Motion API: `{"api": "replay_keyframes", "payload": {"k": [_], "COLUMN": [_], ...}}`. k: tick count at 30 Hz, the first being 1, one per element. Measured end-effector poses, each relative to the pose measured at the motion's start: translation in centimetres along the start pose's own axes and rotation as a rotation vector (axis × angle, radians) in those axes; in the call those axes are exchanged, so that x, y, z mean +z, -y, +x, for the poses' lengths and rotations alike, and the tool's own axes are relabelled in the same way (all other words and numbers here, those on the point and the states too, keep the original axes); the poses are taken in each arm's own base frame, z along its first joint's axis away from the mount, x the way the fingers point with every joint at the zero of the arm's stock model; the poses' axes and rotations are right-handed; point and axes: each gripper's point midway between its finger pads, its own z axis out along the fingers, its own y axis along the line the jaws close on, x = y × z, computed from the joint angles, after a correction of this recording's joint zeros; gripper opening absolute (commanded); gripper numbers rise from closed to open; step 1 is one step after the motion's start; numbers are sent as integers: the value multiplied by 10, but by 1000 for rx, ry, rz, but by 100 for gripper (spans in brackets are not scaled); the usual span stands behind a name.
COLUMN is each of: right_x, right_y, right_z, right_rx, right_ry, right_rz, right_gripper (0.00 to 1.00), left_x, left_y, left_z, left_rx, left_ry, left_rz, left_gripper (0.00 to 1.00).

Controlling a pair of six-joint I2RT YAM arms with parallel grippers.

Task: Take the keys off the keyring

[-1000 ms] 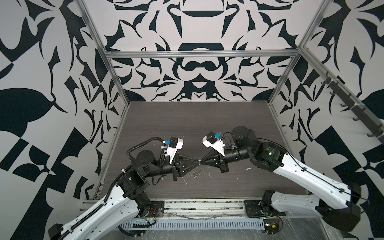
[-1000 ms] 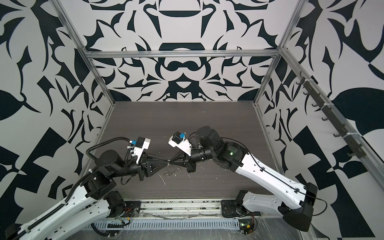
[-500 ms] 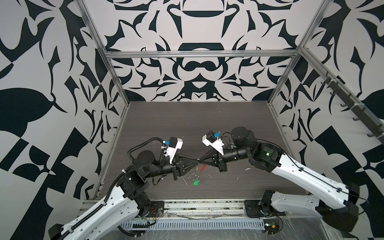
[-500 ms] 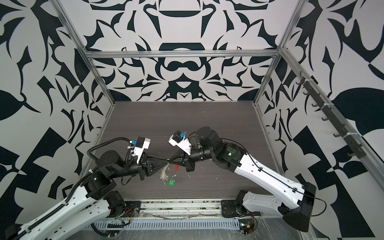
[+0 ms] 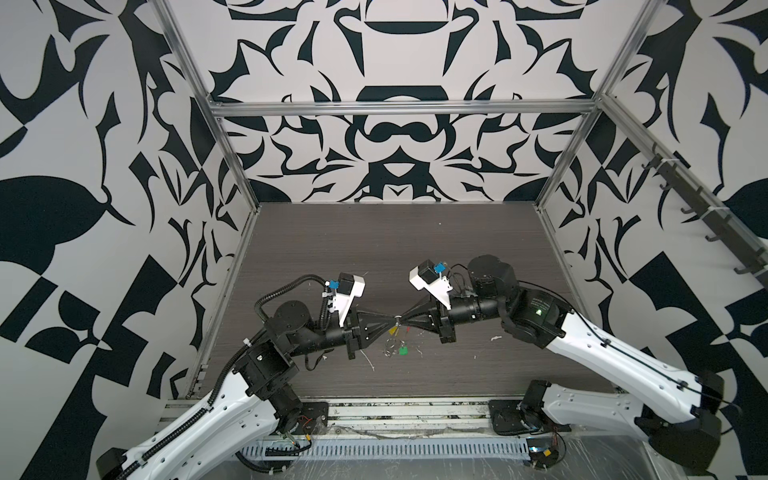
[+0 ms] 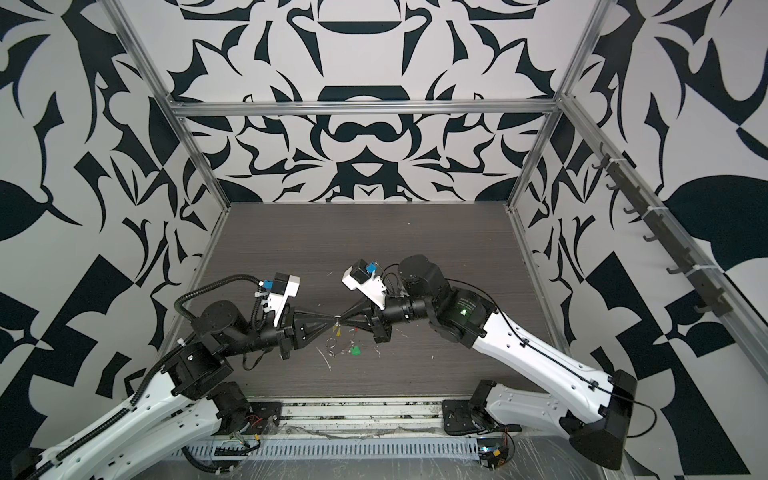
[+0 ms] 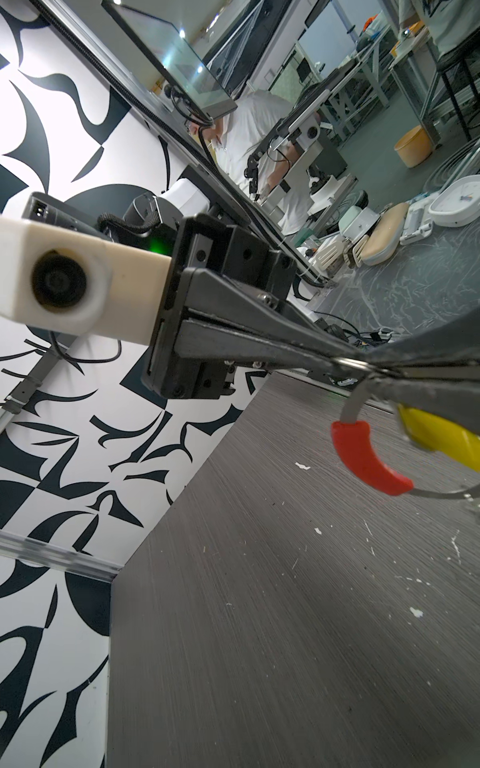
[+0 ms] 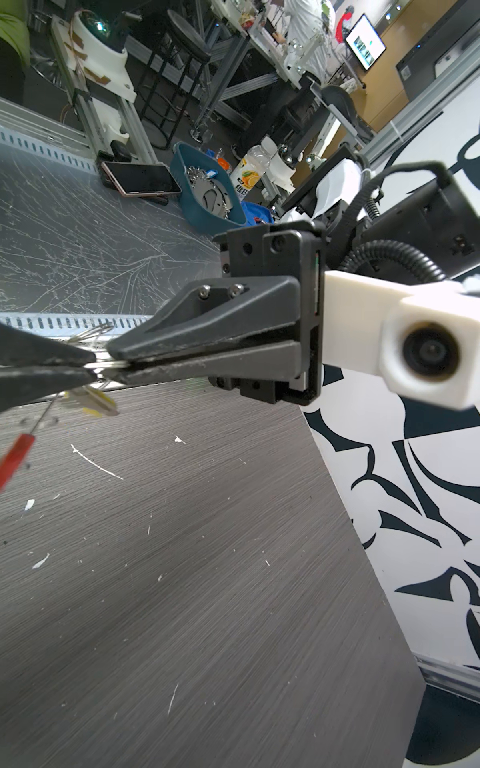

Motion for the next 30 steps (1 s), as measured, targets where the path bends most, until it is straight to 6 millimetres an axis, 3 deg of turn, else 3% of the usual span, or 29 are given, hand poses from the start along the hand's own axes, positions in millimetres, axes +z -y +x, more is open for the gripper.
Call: {"api": "replay_keyframes", "payload": {"k": [2, 7, 13, 16, 19, 25, 30], "right_x": [1, 3, -3, -12, -23, -33, -29], "right_y": [0, 3, 10, 19, 30, 51, 52], "right_z": [1, 0, 5, 4, 2, 4, 2], "right_rx": [12, 31, 49, 56, 70, 50, -10], "right_ry": [5, 27, 80, 142, 230, 250, 213], "right_rz": [-5, -2, 50, 125, 202, 341, 328], "right_gripper": [0, 0, 28, 34, 47, 45, 45], "left_x": [-1, -2, -8, -13, -16, -14, -10], "left_y": [0, -3, -8, -13, -16, -27, -36], "left_z": [0, -1, -2, -7, -16, -26, -20], "left_rx": [8, 5, -2, -5, -4, -5, 12], "left_ry": [2, 9, 22, 39, 54, 48, 8], "left_rz": [-6, -23, -82, -136, -190, -307, -374], "left_gripper": [0, 0, 0, 0, 0, 0, 0]}}
